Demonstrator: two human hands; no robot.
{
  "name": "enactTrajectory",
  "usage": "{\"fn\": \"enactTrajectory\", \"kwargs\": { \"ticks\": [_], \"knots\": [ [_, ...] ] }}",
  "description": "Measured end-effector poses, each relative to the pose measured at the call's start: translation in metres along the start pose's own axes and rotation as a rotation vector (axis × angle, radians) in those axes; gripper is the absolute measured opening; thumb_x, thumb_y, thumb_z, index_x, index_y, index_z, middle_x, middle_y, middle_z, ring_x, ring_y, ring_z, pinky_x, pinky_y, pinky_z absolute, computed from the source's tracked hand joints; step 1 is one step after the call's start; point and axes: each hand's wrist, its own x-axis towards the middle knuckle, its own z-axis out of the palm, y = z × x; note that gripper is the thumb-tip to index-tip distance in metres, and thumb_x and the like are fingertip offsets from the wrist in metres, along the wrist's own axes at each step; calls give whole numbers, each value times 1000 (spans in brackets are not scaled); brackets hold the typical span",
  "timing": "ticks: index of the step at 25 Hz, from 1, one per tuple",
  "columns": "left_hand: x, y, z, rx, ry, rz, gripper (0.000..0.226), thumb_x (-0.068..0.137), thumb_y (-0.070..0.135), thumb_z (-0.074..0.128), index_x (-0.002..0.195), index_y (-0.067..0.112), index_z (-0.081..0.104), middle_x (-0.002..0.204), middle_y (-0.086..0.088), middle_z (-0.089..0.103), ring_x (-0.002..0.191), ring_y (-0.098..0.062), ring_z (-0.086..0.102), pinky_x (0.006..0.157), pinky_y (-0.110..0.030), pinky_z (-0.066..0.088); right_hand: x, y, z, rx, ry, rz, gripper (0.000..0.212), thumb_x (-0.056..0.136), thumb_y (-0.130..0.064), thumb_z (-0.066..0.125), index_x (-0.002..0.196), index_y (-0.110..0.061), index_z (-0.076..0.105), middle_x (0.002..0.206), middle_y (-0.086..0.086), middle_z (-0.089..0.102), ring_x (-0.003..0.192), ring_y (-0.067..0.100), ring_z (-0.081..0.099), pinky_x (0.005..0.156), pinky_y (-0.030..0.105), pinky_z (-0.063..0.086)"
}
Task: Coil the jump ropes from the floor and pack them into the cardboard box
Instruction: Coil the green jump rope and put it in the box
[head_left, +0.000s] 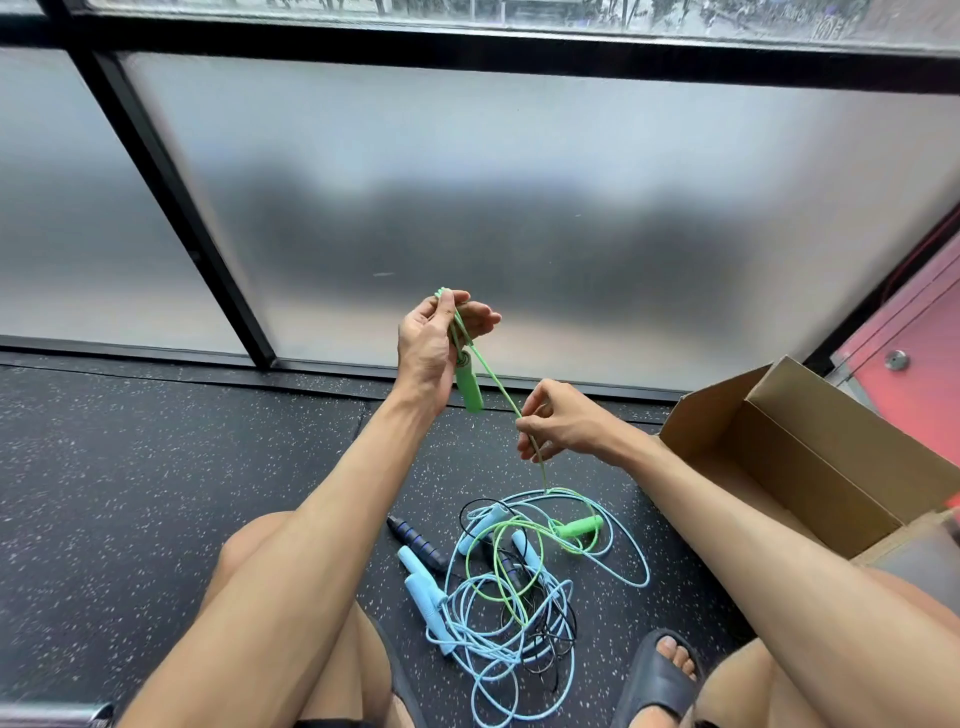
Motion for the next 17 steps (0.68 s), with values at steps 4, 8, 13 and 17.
{"fn": "enactTrajectory", "kwargs": {
  "ticks": [4,8,13,17],
  "knots": [
    [3,1,-3,162,111,156,21,105,14,45,92,2,56,76,-17,73,71,-34,73,73,-39,59,-1,6,0,-129,-12,5,12,96,-5,61,93,-3,49,84,27,71,62,27,66,66,50,59],
    [3,-4,-5,532,113,225,25,104,13,46,94,-7,57,76,-22,72,69,-32,73,66,-32,59,-4,-3,1,-256,62,-210,9,95,-12,63,91,-5,61,72,8,69,59,16,63,57,30,54],
    [4,-15,-9,820,-79,80,20,101,9,50,89,-4,60,70,-20,71,62,-31,71,63,-34,59,-9,-15,-10,-289,232,-444,12,96,-18,62,88,-11,68,68,-6,62,57,4,51,57,25,48],
    [2,-23,-7,947,-195,10,21,99,11,53,87,-1,64,67,-18,71,61,-29,72,68,-36,60,-11,-19,-21,-280,342,-557,13,96,-16,61,85,-13,68,69,-1,64,59,15,53,58,40,48]
  ]
}}
